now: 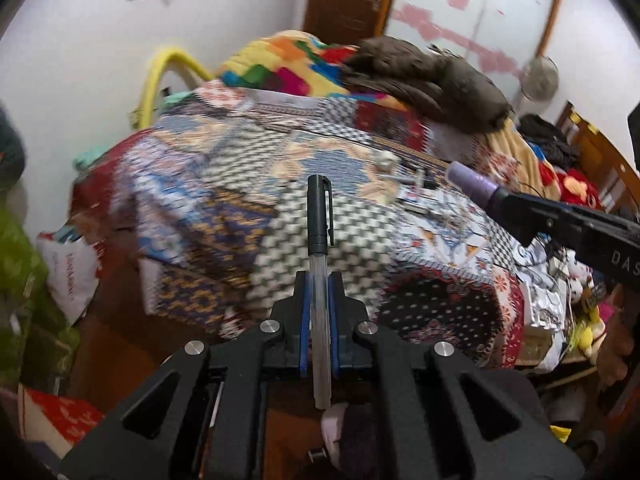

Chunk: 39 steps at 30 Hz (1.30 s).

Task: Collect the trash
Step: 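Carry the bottle and pen in both tools over the white bucket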

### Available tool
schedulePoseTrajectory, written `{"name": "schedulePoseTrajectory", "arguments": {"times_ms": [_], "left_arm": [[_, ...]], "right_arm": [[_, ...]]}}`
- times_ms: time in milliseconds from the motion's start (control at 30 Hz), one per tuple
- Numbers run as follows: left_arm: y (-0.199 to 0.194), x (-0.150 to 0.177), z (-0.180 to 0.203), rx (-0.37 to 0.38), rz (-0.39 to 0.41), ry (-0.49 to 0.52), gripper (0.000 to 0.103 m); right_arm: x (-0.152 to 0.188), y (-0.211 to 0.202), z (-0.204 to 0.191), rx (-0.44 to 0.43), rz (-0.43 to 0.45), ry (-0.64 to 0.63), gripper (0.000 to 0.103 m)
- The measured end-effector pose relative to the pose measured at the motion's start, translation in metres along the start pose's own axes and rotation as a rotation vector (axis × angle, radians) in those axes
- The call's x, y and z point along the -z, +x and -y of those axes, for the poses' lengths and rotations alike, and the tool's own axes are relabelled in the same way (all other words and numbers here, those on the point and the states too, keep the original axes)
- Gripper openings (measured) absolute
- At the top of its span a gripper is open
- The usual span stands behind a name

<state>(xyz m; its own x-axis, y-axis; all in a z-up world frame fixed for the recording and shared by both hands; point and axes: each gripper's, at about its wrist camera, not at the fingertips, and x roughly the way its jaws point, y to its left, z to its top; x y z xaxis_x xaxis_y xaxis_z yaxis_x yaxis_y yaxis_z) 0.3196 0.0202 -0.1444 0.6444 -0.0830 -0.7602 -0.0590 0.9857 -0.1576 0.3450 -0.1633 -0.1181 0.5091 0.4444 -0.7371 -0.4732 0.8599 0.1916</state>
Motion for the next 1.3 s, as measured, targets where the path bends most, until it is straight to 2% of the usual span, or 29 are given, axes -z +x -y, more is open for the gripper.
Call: {"name": "schedulePoseTrajectory", "arguments": {"times_ms": [300, 533, 767, 967, 1300], "left_arm": [[-0.048, 0.036, -0.093, -0.110, 0.030, -0.128, 0.007], [-0.057, 0.073, -0.151, -0.163, -0.006, -0.214, 0.007], [-0.032, 0.112, -0.198, -0.192, -0.107, -0.289, 0.007], [0.005, 0.143, -0.224, -0.194, -0.219, -0.345, 0.007], [0.067, 0.173, -0.240, -0.119, -0.375, -0.405, 0.007]], "right_arm": [[0.009, 0.018, -0.090, -0.090, -0.033, -0.101, 0.024], [0.022, 0.048, -0.149, -0.149, -0.095, -0.172, 0.024], [0.040, 0.093, -0.195, -0.191, -0.207, -0.226, 0.024], [0.060, 0.142, -0.216, -0.203, -0.324, -0.248, 0.024], [0.099, 0.223, -0.224, -0.188, -0.528, -0.251, 0.024]]}}
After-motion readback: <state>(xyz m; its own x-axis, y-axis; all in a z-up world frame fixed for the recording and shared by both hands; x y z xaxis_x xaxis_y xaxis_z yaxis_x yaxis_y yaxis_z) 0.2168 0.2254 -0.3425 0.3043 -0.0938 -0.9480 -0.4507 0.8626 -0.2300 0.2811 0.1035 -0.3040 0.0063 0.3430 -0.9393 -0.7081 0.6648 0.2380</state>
